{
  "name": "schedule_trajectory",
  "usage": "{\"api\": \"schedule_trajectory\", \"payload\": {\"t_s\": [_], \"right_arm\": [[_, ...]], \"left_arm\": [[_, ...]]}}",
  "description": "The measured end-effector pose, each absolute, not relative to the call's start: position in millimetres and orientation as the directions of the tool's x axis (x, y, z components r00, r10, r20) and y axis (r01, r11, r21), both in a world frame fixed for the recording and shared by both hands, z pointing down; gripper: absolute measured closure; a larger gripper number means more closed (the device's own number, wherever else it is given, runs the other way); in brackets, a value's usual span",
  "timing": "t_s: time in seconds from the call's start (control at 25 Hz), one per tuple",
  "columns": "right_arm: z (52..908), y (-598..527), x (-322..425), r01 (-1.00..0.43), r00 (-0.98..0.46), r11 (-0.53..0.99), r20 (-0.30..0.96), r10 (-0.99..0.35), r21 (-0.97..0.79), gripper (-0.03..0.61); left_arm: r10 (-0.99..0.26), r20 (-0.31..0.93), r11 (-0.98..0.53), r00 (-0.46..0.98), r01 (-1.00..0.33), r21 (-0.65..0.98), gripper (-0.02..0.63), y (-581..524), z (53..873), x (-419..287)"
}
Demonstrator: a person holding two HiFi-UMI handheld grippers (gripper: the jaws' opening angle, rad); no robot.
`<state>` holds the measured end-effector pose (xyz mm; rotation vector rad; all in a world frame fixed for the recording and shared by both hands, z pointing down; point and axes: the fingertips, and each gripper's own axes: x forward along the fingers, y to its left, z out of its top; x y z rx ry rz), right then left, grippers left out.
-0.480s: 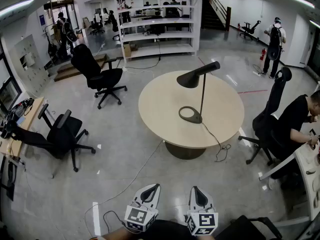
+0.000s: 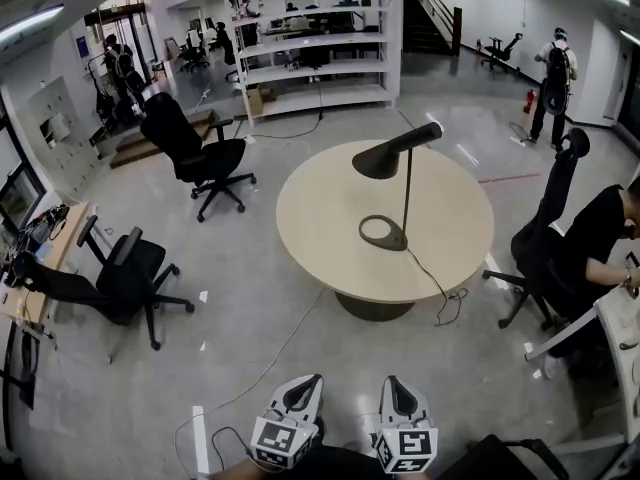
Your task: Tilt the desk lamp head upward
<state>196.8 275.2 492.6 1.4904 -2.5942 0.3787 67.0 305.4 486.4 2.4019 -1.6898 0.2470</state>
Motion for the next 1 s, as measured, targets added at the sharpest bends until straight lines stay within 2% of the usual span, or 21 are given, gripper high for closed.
{"api": "schedule_trajectory", "payload": {"t_s": [0.36,1.0], "right_arm": [[487.0,197.7,163.5,-0.895,-0.445,0.433,0.262,-0.856,-0.107,0.569],[438.9,55.2,66.9,-0.940,-0.335,0.341,0.219,-0.916,-0.008,0.569]], "left_arm": [[-0.895,0.212,-0.380,0.391,-0.920,0.092,0.566,208.9,480.5,31.2],[-0.873,0.127,-0.453,0.472,-0.879,0.152,0.566,67.5,453.4,-73.0]]}}
